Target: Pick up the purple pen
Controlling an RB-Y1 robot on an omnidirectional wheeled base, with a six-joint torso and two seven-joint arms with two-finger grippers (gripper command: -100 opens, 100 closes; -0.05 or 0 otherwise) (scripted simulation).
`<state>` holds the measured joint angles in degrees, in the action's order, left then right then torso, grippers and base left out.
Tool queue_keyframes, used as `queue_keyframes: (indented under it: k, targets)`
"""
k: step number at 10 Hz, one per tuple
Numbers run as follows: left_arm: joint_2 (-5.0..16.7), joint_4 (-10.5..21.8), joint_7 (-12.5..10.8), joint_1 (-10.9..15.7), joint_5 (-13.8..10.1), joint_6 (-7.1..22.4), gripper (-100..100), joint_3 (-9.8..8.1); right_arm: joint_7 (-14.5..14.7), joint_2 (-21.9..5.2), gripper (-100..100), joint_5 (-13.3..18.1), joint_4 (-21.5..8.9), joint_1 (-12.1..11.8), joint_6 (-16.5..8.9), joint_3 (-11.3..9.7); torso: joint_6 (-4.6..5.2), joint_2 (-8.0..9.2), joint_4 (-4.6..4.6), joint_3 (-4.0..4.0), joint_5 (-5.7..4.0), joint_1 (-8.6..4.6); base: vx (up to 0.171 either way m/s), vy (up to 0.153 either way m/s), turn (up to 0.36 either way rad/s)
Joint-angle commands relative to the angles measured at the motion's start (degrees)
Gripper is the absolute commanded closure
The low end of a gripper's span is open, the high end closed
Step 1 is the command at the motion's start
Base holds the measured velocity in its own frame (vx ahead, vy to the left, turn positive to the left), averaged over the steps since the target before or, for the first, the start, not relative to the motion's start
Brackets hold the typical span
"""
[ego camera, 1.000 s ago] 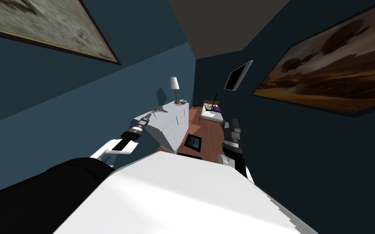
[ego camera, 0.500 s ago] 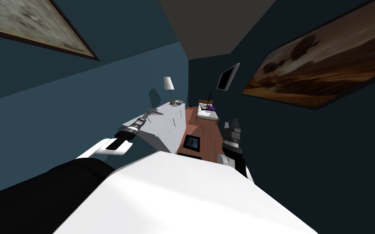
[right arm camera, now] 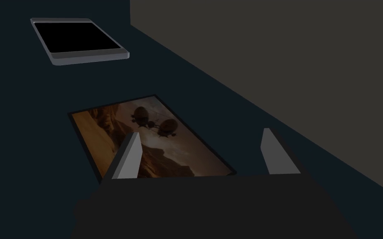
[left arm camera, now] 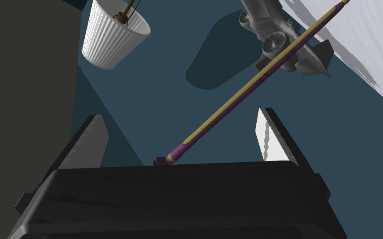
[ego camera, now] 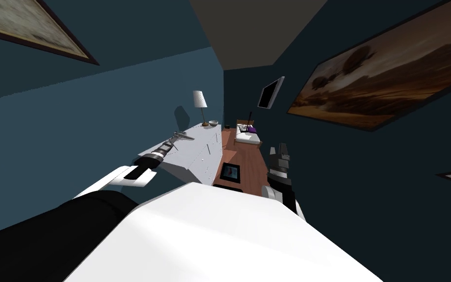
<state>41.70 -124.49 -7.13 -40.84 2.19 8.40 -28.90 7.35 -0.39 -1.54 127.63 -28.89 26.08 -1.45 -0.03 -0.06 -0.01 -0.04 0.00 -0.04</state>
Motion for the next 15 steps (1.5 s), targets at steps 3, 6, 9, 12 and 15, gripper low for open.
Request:
queue_keyframes:
  k: [3, 6, 9, 12, 15]
  targets:
    - [2.96, 5.78, -0.87, 0.88, -1.78, -2.84, -100, -1.33, 0.00, 0.01, 0, 0.00, 0.00, 0.00, 0.00, -0.01, 0.00, 0.05, 0.01, 0.03, -0.05, -0.20, -0.011, -0.061, -0.056]
    - [5.53, 10.80, -1.61, 1.60, -3.33, -5.33, -100, -2.50, 0.00, 0.01, 0, 0.00, 0.00, 0.00, 0.00, -0.01, 0.00, 0.02, 0.01, 0.01, -0.07, -0.26, 0.000, -0.072, -0.053]
    - [8.10, 15.94, -2.35, 2.32, -4.88, -7.82, -100, -3.68, 0.00, 0.00, 0, 0.00, 0.00, 0.00, 0.00, 0.00, -0.01, 0.04, 0.01, 0.03, -0.06, -0.21, -0.005, -0.059, -0.050]
    - [7.77, 15.12, -2.31, 2.03, -4.70, -7.46, 100, -3.59, 0.00, 0.00, 0, 0.00, 0.00, 0.00, 0.00, 0.01, 0.02, 0.04, 0.03, 0.04, -0.06, -0.07, -0.001, -0.008, -0.002]
    - [7.99, 15.05, -1.87, 2.01, -4.43, -7.51, 100, -3.68, 0.00, 0.00, 0, 0.00, 0.00, 0.00, 0.00, 0.00, -0.02, 0.09, 0.08, 0.09, 0.20, 0.16, 0.000, 0.000, 0.000]
